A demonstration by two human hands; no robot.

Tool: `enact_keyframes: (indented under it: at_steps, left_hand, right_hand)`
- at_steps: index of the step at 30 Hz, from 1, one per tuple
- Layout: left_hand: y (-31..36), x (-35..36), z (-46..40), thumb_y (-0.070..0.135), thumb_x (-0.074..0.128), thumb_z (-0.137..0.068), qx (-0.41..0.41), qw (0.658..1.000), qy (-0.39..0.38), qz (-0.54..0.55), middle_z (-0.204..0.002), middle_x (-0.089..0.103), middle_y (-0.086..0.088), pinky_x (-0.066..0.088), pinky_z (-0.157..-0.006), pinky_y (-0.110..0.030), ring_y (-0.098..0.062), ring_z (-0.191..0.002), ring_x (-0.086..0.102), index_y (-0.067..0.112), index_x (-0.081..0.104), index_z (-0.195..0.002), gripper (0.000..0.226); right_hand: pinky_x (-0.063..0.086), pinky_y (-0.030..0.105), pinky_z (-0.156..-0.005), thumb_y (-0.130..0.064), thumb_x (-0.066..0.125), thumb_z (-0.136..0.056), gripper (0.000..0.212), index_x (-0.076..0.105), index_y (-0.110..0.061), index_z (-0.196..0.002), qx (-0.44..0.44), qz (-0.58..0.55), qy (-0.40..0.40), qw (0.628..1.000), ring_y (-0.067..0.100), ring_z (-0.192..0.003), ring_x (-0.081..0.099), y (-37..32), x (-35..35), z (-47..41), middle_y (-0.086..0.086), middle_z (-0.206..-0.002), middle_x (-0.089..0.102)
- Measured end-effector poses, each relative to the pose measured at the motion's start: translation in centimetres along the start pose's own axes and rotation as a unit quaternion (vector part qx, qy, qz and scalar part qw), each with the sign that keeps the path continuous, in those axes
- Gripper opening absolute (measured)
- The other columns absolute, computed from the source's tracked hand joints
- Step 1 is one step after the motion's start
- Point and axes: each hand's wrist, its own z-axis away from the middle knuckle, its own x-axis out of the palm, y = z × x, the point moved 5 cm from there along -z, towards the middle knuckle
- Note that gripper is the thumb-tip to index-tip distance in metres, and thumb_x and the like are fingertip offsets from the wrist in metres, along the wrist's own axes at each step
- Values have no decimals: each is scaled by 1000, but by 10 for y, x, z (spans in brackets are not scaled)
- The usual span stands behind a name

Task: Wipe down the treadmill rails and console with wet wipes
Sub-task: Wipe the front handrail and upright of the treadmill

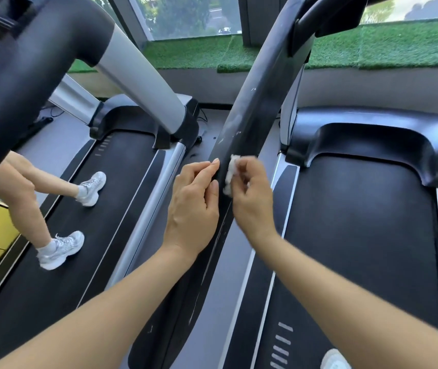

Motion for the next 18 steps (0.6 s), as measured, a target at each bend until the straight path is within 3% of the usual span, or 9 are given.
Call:
enact_keyframes:
  at_steps: [3, 6, 9, 11, 13, 18]
  left_hand:
    - [0, 0, 1, 22, 41, -94, 3, 1000, -3, 0, -116, 45, 17, 30, -86, 0, -9, -113, 46, 17, 53, -133, 41]
    - [0, 0, 1, 13, 46, -97, 1, 1000, 0, -4, -116, 46, 14, 26, -88, 4, -10, -112, 45, 16, 53, -133, 37]
    - [0, 1, 1, 11, 47, -97, 1, 1000, -4, -8, -116, 46, 13, 25, -88, 4, -11, -112, 46, 14, 53, -133, 37]
    - [1, 1, 1, 12, 46, -97, 1, 1000, -4, -6, -116, 46, 12, 24, -88, 5, -11, -112, 46, 15, 53, -134, 37]
    - [1, 1, 1, 13, 45, -97, 2, 1000, -1, -5, -116, 46, 12, 23, -88, 5, -11, -111, 45, 15, 53, -134, 37]
    - [1, 1, 1, 23, 39, -93, 0, 1000, -2, -6, -115, 43, 15, 27, -87, 3, -9, -110, 44, 15, 53, -134, 44]
  right_hand:
    - [46, 20, -66, 1, 50, -91, 29, 47, -27, -82, -30, -3, -19, 999, 14, -74, 52, -12, -2, 14, 2, -88, 53]
    - [50, 28, -63, -5, 52, -89, 25, 49, -28, -79, -27, 8, 13, 1000, 14, -68, 54, -11, -7, -29, 10, -87, 56]
    - [47, 20, -58, 0, 50, -89, 23, 51, -20, -77, 14, 20, 69, 997, 8, -66, 53, -2, -14, -78, 19, -91, 60]
    - [50, 30, -66, -2, 49, -90, 30, 47, -26, -72, 26, 18, 82, 996, 16, -71, 53, 0, -15, -83, 18, -90, 61]
    - [49, 33, -68, -5, 49, -91, 28, 47, -26, -73, 26, 13, 62, 998, 19, -71, 54, 3, -10, -61, 15, -86, 59]
    - [45, 16, -66, 0, 49, -93, 22, 51, -21, -84, 12, -40, -51, 998, 17, -74, 55, 3, 1, 32, 12, -90, 55]
